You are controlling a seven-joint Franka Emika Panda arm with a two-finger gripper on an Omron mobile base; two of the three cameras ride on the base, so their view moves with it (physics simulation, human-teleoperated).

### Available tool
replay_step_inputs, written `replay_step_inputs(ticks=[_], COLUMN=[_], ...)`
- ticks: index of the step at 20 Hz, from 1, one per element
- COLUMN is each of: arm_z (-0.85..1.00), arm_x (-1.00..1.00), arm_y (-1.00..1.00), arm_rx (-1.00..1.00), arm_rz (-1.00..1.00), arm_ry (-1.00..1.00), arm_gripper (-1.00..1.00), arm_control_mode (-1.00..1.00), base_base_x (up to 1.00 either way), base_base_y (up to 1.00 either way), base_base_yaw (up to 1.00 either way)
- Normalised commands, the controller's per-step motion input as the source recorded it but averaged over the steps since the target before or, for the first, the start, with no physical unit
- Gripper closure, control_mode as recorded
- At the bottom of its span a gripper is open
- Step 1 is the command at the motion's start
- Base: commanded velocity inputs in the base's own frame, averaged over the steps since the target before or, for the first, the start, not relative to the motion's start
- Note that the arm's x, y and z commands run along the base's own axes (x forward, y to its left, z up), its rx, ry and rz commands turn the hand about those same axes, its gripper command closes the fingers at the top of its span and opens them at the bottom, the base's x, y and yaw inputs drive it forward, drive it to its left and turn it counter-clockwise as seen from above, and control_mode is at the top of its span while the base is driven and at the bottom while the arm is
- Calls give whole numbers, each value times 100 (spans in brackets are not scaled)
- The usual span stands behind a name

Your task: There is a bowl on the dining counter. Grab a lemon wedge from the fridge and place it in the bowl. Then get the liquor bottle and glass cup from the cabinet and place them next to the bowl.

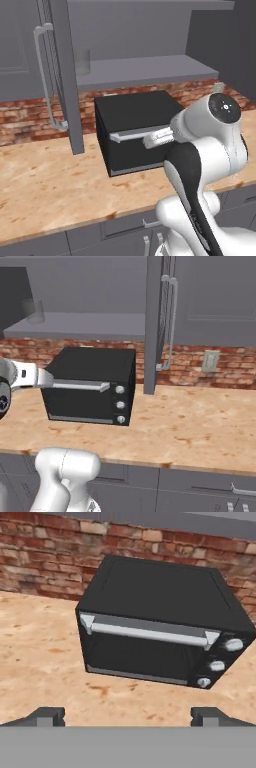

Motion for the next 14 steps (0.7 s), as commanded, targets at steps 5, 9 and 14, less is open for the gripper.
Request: replay_step_inputs(ticks=[5, 9, 14], arm_z=[38, 40, 47], arm_x=[24, 5, 0], arm_y=[-2, 0, 0], arm_rx=[-9, -16, -21], arm_rz=[43, 45, 43], arm_ry=[-13, -15, -19], arm_gripper=[-100, -100, -100], arm_control_mode=[-100, -100, -100], base_base_x=[0, 0, 0], base_base_y=[0, 0, 0], base_base_yaw=[0, 0, 0])
